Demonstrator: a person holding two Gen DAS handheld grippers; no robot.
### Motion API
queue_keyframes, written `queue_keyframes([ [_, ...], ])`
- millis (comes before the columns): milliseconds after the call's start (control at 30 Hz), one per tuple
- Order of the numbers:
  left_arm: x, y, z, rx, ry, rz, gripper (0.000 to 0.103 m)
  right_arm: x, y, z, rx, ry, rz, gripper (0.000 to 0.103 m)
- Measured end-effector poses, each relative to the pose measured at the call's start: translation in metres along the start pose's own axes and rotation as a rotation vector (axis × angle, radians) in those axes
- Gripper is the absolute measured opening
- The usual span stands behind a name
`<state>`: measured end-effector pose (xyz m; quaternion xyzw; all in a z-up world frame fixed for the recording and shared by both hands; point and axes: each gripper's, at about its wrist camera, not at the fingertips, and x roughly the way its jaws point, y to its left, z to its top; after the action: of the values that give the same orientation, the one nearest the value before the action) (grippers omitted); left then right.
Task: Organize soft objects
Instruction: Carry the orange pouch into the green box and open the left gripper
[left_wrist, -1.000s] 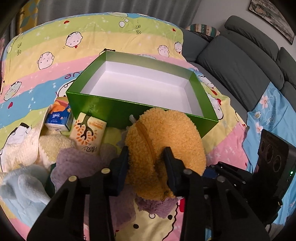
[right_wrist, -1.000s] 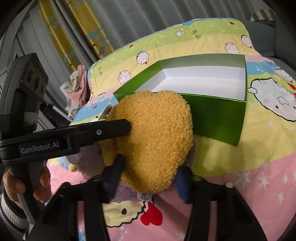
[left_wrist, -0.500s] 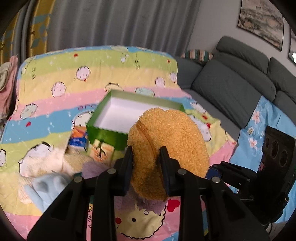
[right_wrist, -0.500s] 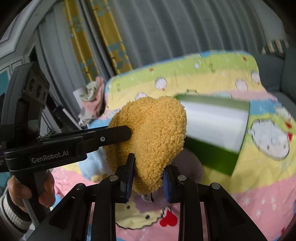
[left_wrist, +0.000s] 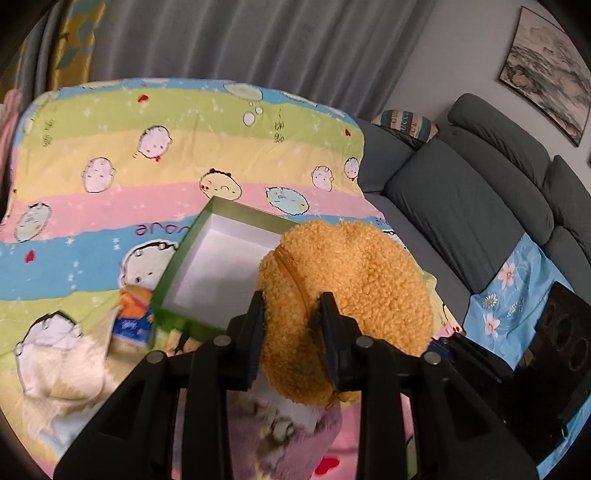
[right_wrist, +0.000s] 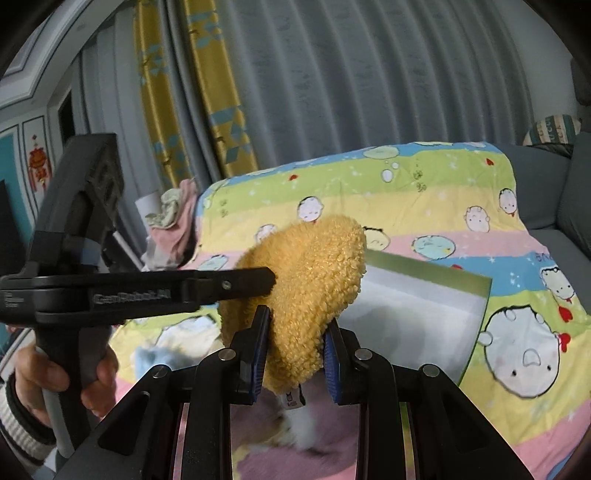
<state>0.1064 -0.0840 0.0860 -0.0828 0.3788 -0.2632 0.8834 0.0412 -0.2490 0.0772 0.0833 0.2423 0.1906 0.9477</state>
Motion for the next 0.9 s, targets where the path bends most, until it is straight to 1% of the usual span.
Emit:
queue_keyframes([
  [67, 0.018, -0.003, 0.009, 0.002, 0.015, 0.001, 0.029, 0.006, -0.009, 0.006, 0.006, 0.002, -0.020, 0.028],
  [233, 0.058, -0.005, 0.023, 0.001, 0.065, 0.020, 0.032, 0.035, -0.037, 0.009, 0.043, 0.060, -0.078, 0.028],
  [267, 0.066, -0.005, 0.024, 0.003, 0.075, 0.032, 0.039, 0.039, -0.040, 0.009, 0.047, 0.072, -0.089, 0.029],
  [300, 0.074, -0.004, 0.024, 0.001, 0.086, 0.043, 0.055, 0.048, -0.047, 0.007, 0.059, 0.102, -0.108, 0.029],
  [333, 0.084, -0.003, 0.024, -0.009, 0.103, 0.059, 0.065, 0.053, -0.052, 0.006, 0.069, 0.121, -0.123, 0.036],
  [367, 0.089, 0.000, 0.024, -0.020, 0.114, 0.067, 0.078, 0.060, -0.058, 0.003, 0.083, 0.140, -0.150, 0.041],
  [400, 0.095, 0.002, 0.023, -0.029, 0.126, 0.077, 0.082, 0.061, -0.060, 0.001, 0.087, 0.149, -0.169, 0.054],
  [433, 0.097, 0.003, 0.021, -0.032, 0.130, 0.094, 0.082, 0.063, -0.063, -0.001, 0.093, 0.160, -0.198, 0.061],
  [467, 0.098, 0.004, 0.020, -0.027, 0.129, 0.104, 0.083, 0.061, -0.065, -0.005, 0.096, 0.155, -0.214, 0.061],
  [633, 0.086, 0.006, 0.012, 0.031, 0.117, 0.166, 0.091, 0.040, -0.067, -0.014, 0.097, 0.119, -0.210, 0.062],
  [700, 0.072, 0.009, 0.009, 0.032, 0.096, 0.173, 0.102, 0.028, -0.065, -0.019, 0.096, 0.111, -0.200, 0.062],
  [833, 0.039, 0.013, 0.001, 0.043, 0.035, 0.179, 0.102, 0.013, -0.059, -0.029, 0.105, 0.113, -0.174, 0.067],
  [900, 0.021, 0.014, -0.005, 0.054, 0.014, 0.192, 0.102, 0.007, -0.055, -0.035, 0.105, 0.122, -0.156, 0.067],
])
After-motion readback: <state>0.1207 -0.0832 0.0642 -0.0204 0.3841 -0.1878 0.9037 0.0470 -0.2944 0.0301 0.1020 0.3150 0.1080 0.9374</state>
